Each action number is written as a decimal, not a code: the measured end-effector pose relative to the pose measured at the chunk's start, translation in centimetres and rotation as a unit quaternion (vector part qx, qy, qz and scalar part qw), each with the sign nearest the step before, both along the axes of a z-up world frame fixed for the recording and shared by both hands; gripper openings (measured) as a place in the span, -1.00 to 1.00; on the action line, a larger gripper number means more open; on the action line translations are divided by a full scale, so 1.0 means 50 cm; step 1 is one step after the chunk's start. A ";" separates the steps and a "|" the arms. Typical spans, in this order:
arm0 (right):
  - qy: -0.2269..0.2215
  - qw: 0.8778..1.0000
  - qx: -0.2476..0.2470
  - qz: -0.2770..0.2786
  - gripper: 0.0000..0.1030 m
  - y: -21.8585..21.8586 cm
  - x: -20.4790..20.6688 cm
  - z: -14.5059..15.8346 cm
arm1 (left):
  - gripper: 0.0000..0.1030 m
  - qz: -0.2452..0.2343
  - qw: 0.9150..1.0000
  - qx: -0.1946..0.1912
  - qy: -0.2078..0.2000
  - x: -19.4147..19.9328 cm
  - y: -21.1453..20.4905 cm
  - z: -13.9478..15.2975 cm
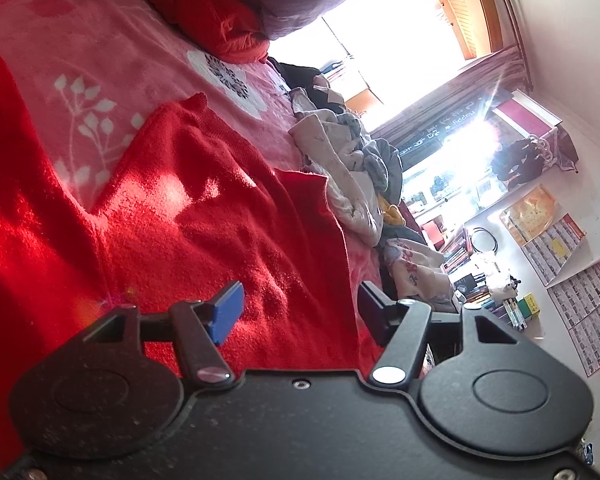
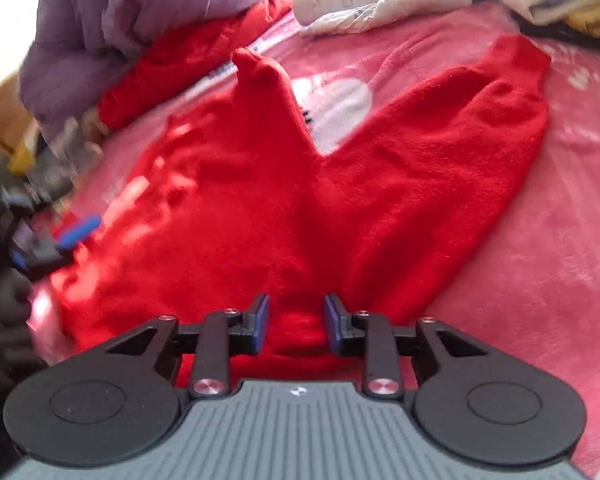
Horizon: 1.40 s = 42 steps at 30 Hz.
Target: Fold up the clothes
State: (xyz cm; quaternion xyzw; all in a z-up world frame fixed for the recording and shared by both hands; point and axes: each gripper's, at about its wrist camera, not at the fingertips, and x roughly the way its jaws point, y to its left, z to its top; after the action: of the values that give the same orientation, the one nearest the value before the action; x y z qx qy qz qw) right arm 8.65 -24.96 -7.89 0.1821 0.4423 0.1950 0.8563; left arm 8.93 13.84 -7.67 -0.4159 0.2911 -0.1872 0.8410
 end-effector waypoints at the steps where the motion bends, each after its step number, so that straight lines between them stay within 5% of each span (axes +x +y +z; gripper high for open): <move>1: -0.006 1.000 0.016 -0.004 -0.35 -0.002 0.006 0.009 | 0.22 0.003 1.000 -0.002 -0.002 -0.002 0.003 0.001; 7: -0.052 0.998 0.026 0.017 -0.35 0.051 0.098 0.059 | 0.23 0.026 0.999 0.023 0.003 0.011 0.016 0.002; 10: -0.063 0.997 0.041 0.014 -0.35 0.085 0.175 0.069 | 0.23 0.048 0.996 0.079 0.002 0.012 0.019 0.013; 16: -0.077 0.997 -0.002 0.004 -0.37 0.148 0.325 0.080 | 0.22 0.075 0.968 0.239 0.000 0.022 0.000 0.027; 21: -0.102 0.991 -0.081 0.021 -0.47 0.191 0.402 0.075 | 0.22 0.057 0.955 0.291 0.002 0.039 -0.017 0.013; 25: -0.122 0.981 -0.149 0.023 -0.48 0.202 0.439 0.072 | 0.22 0.043 0.954 0.296 -0.001 0.044 -0.021 0.008; 30: -0.087 0.981 -0.175 0.007 -0.48 0.167 0.484 0.035 | 0.22 0.044 0.961 0.272 0.011 0.050 -0.011 0.004; 35: -0.068 0.997 -0.014 -0.017 -0.31 0.101 0.486 0.042 | 0.23 0.046 0.966 0.255 0.014 0.047 -0.006 0.007; 42: -0.033 0.999 -0.011 0.008 -0.30 0.116 0.535 0.002 | 0.22 0.043 0.964 0.261 0.020 0.049 -0.012 0.001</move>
State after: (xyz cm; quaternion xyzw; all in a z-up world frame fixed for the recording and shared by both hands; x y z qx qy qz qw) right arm 35.41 -19.16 -7.80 0.1625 0.4169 0.2024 0.8711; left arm 11.38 13.24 -7.64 -0.1974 0.3286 -0.0601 0.9217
